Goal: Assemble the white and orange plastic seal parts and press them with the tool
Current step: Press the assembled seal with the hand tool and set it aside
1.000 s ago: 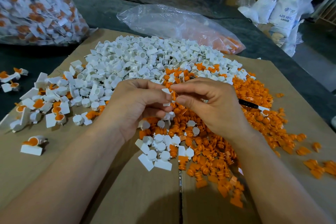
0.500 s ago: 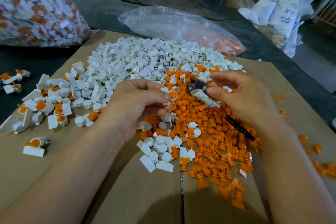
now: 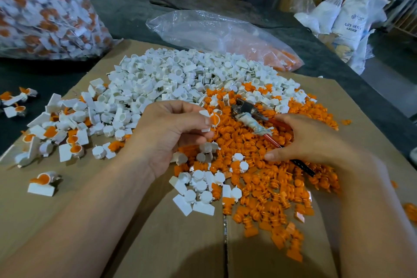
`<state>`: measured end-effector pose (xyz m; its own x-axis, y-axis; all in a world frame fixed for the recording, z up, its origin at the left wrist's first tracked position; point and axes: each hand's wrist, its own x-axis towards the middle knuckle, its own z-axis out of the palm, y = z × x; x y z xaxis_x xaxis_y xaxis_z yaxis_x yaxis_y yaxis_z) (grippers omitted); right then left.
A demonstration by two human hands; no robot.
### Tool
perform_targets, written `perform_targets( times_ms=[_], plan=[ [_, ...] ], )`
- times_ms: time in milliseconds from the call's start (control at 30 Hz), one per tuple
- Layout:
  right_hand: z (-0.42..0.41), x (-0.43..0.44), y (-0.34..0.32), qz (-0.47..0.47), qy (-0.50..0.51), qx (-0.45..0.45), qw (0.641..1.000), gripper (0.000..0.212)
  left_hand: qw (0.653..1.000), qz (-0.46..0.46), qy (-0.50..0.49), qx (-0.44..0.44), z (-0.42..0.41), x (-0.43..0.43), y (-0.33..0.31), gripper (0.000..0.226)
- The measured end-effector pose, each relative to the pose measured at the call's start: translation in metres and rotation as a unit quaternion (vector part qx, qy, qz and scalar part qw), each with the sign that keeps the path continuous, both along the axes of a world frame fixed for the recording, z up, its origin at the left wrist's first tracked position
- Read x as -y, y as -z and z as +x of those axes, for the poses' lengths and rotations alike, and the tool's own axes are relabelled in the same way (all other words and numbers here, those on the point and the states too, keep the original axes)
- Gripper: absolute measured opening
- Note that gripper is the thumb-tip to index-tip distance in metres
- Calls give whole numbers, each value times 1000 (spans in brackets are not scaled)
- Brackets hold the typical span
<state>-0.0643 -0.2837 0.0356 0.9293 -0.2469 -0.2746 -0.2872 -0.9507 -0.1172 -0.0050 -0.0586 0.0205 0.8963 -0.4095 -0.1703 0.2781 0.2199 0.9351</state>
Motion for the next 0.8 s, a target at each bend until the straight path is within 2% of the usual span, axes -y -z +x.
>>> perform_targets(
  times_ms=[200,333,467,533,700,800],
  plan=[
    [2,-1,2,-6,36,46,998,94,1000,-4,-2,7,0,0,0,20],
    [4,-6,-3,-16,58,111,992,79,1000,-7,-4,7,1,0,1,25],
    [2,-11,-9,-32,62,136,988,70,1000,-13,-5,12,2,0,2,16],
    [-1,-10,-12,-9,67,155,986,69,1000,-21,-9,16,2,0,2,19],
    [-11,-8,-20,86,71,267,957,62,998,-42,-29,33,3,2,4,16],
    [-8,-20,-16,128,43,296,946,45,996,-58,-48,53,4,4,5,21]
  ],
)
